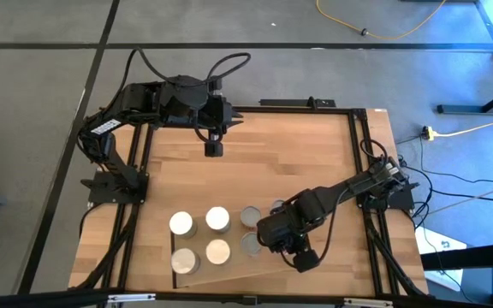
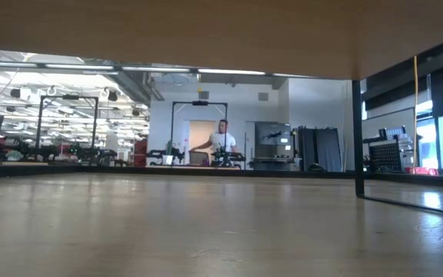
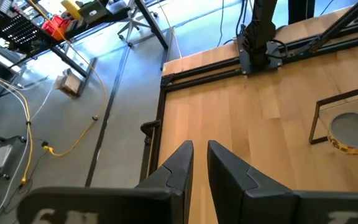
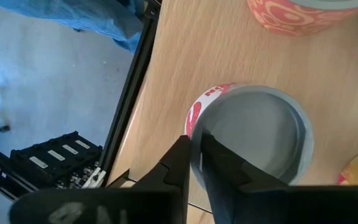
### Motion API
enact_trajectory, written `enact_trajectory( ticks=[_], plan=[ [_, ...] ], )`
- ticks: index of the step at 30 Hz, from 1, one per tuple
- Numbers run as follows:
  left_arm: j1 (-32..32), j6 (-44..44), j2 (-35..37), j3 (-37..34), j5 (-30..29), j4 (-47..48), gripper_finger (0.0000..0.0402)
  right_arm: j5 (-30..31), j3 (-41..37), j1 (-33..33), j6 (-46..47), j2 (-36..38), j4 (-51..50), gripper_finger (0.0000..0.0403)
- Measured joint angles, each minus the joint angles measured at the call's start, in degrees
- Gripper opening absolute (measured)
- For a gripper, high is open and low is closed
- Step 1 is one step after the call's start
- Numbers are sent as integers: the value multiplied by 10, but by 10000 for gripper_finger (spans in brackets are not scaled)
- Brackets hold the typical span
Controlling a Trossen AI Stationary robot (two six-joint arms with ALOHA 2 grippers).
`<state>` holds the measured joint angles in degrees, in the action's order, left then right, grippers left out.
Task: Pick and place cans onto a shelf
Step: Put the canned tuna on the shelf, then adjust the shelf
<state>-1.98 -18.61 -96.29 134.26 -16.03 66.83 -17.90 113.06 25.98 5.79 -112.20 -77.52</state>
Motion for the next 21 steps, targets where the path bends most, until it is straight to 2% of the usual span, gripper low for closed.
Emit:
enact_trajectory(
  ticks=[11,21],
  plan=[
    [0,0,0,0,0,0,41,-13,15,0,31,-1,-19,50],
    [0,1,0,0,0,2,41,-7,81,0,32,-1,-75,47]
  ],
)
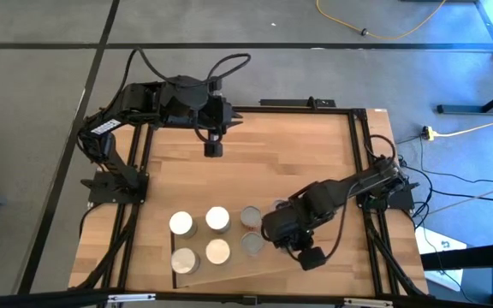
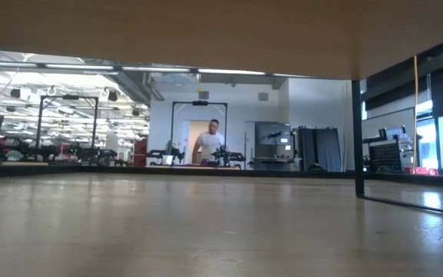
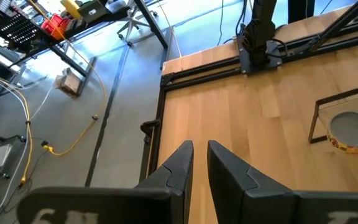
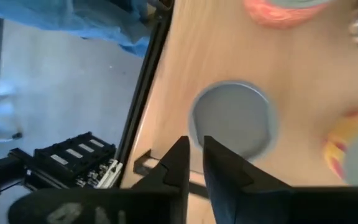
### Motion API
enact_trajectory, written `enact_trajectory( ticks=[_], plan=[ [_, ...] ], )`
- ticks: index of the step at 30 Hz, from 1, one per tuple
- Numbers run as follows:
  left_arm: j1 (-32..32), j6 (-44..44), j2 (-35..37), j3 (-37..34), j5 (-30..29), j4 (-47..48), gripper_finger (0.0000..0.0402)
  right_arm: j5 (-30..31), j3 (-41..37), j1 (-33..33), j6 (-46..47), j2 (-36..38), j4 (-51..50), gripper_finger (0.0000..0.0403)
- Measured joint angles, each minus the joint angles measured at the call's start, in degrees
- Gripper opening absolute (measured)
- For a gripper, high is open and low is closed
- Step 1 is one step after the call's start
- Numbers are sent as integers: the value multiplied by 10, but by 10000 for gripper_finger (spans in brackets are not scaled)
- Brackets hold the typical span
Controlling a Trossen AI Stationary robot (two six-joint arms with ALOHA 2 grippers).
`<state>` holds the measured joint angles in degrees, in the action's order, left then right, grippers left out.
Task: Pick and place cans onto a shelf
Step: Adjust the shelf
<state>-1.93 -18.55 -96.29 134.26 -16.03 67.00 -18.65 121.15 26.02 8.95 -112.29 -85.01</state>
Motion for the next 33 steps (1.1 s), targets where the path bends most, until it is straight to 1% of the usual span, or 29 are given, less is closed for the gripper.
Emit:
enact_trajectory(
  ticks=[2,4,6,8,9,11,14,17,19,22,25,27,29,33],
  plan=[
    [0,2,5,-1,0,9,41,29,33,0,-1,0,-28,45],
    [3,16,9,-1,-1,16,41,77,68,0,-1,0,-49,41],
    [8,42,14,-1,-8,27,41,140,102,0,3,0,-51,34],
    [14,54,17,-1,-30,46,38,180,133,-5,-1,0,-50,23],
    [16,67,18,0,-46,57,35,199,140,-7,-2,2,-47,16],
    [19,105,18,-1,-78,100,24,234,129,-17,0,19,-51,6],
    [19,170,20,-1,-97,170,5,289,112,-46,27,42,-50,6],
    [15,239,20,-1,-100,232,3,298,99,-83,28,68,-50,6],
    [14,278,21,-5,-97,228,1,297,83,-110,27,86,-50,4],
    [14,306,28,-8,-66,231,1,294,52,-152,22,112,-49,4],
    [6,340,46,-23,-63,230,1,276,5,-194,9,139,-49,4],
    [-1,355,59,-42,-64,230,1,252,-33,-219,-16,156,-51,4],
    [-9,377,83,-72,-52,230,1,235,-70,-241,-43,171,-51,4],
    [-23,420,135,-161,-31,230,0,230,-140,-282,-87,199,-48,4]
  ],
)
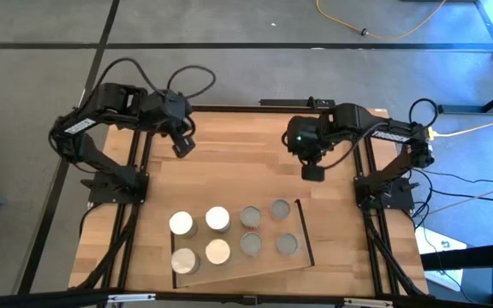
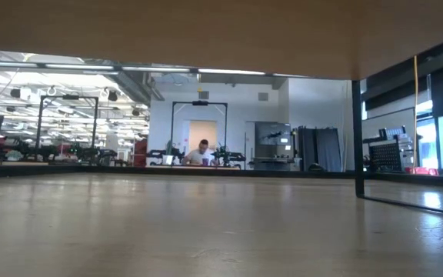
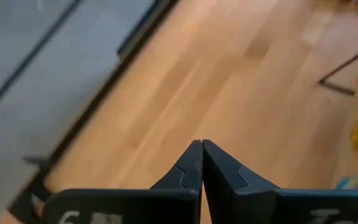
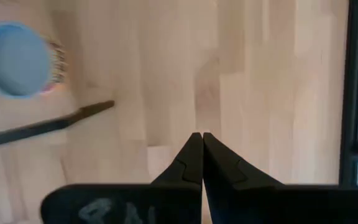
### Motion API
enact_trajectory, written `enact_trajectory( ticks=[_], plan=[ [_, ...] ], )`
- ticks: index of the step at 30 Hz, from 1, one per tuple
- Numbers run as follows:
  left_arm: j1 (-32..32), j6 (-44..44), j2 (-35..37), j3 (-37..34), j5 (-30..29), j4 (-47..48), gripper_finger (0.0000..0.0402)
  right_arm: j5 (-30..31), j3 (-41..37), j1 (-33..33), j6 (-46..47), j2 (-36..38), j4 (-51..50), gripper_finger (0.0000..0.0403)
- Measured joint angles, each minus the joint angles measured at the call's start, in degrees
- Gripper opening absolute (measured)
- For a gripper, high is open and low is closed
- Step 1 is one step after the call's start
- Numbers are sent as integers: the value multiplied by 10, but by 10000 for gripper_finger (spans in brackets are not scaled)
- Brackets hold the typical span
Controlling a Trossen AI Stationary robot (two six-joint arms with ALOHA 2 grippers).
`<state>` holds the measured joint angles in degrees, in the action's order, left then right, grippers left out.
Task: Pick and place cans onto a shelf
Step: Adjust the shelf
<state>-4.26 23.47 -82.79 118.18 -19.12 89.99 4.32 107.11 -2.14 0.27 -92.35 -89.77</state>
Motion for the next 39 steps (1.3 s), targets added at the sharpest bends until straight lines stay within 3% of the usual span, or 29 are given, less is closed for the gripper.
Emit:
enact_trajectory(
  ticks=[2,9,19,28,35,39],
  plan=[
    [-7,22,24,-50,21,1,0,-12,-34,-21,-22,12,17,3],
    [-14,65,94,-200,109,1,0,-154,-142,-80,-95,37,107,3],
    [2,52,211,-417,253,-10,0,-274,-294,-93,-130,37,226,3],
    [53,90,315,-608,279,-160,0,-339,-377,-83,-125,37,292,3],
    [103,139,332,-711,337,-275,0,-372,-383,-54,-124,36,319,3],
    [131,159,332,-745,341,-317,0,-393,-383,-39,-117,36,331,3]
  ],
)
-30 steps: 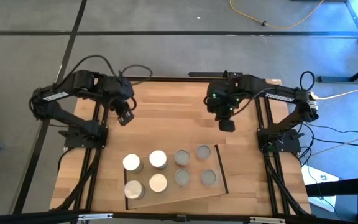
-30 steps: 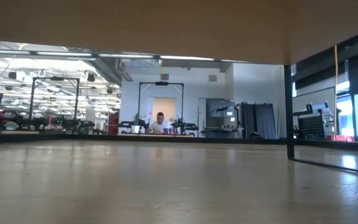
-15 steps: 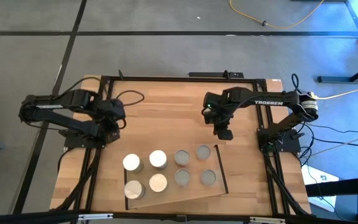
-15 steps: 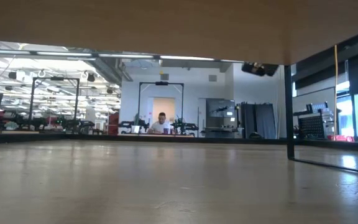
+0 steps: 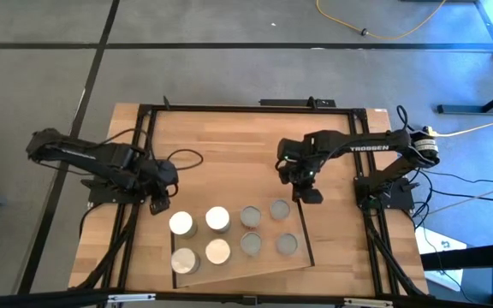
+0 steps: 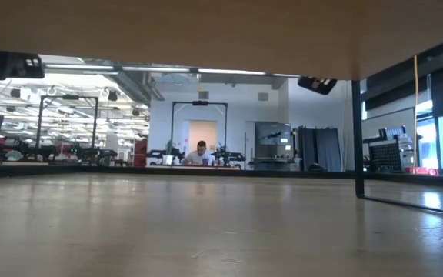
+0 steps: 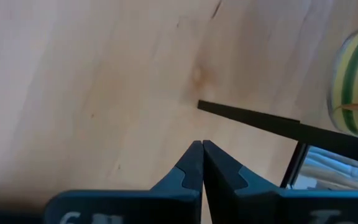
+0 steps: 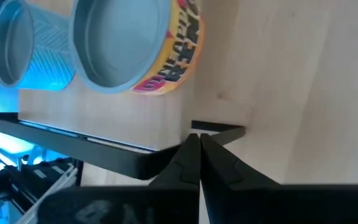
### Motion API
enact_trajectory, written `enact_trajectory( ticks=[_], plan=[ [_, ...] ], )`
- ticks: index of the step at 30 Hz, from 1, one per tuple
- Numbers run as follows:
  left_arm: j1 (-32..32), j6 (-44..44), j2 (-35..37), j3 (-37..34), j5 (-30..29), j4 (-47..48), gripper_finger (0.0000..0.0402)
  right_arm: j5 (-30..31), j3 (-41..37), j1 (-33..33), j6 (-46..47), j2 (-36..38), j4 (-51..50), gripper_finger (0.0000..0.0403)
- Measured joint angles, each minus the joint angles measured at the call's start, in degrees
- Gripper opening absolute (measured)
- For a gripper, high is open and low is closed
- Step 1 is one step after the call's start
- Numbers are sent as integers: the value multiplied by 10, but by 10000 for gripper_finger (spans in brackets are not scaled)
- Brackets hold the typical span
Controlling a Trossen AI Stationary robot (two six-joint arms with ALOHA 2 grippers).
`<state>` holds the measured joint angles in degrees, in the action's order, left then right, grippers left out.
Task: Pick and place cans onto a shelf
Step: Adjust the shelf
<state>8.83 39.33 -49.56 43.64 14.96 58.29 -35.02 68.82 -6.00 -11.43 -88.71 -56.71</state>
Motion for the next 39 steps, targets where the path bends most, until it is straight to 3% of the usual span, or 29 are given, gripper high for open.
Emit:
enact_trajectory(
  ticks=[16,39],
  plan=[
    [79,97,0,-8,-27,-63,0,-27,0,41,65,0,4,3],
    [125,129,-8,-8,-69,-116,0,-64,0,100,128,0,33,3]
  ],
)
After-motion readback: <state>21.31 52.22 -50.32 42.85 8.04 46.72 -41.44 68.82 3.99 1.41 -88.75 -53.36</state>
